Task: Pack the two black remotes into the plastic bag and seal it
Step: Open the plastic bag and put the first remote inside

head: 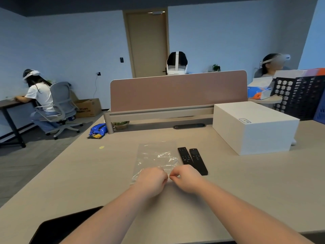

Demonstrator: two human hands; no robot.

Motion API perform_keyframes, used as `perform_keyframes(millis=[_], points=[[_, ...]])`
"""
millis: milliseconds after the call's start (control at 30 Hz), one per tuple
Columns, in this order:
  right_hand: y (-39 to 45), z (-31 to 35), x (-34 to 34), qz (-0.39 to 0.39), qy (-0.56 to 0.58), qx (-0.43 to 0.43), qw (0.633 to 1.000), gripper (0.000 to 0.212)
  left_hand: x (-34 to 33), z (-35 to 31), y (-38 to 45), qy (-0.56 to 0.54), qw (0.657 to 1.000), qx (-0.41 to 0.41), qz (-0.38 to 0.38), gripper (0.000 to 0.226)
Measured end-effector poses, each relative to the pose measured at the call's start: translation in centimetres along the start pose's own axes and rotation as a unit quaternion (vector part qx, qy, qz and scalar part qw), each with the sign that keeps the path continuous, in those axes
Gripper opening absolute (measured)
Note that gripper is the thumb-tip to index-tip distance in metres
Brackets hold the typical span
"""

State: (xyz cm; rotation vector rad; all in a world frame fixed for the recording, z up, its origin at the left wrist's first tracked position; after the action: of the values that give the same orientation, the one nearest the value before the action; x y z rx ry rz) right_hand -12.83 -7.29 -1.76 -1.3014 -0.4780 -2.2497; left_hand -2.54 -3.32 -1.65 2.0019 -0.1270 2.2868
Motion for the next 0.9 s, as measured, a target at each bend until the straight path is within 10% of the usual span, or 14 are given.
perform_keyframes(millis=[333,533,900], points=[[-1.1,0.7,1.3,-0.116,-0.079,-0.020,0.990,0.023,0.9,-0.9,0.4,0.024,0.998,0.025,-0.049,0.015],[-1.1,-0.9,-0.3,-0.117,0.137,-0.203,0.962,0.021,1.6,-2.7,0.1,-0.003,0.999,-0.014,-0.046,0.014],[-0.3,-0.5,-0.6,-0.189,0.315,-0.218,0.904,0.030,2.5,-1.8,0.0,-0.035,0.992,-0.039,-0.114,0.030]])
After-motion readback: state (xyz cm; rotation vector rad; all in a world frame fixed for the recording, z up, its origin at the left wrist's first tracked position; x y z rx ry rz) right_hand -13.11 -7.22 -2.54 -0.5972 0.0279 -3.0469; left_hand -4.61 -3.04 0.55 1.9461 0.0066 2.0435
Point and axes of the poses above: each hand's wrist, its own y-axis towards the middle knuckle, its own x-axis out of the back of the hand, z = x × y, the point moved 6 cm from there along y, towards the middle knuckle, and after that the axes turned 3 degrees about -x, right-handed, at the moved point
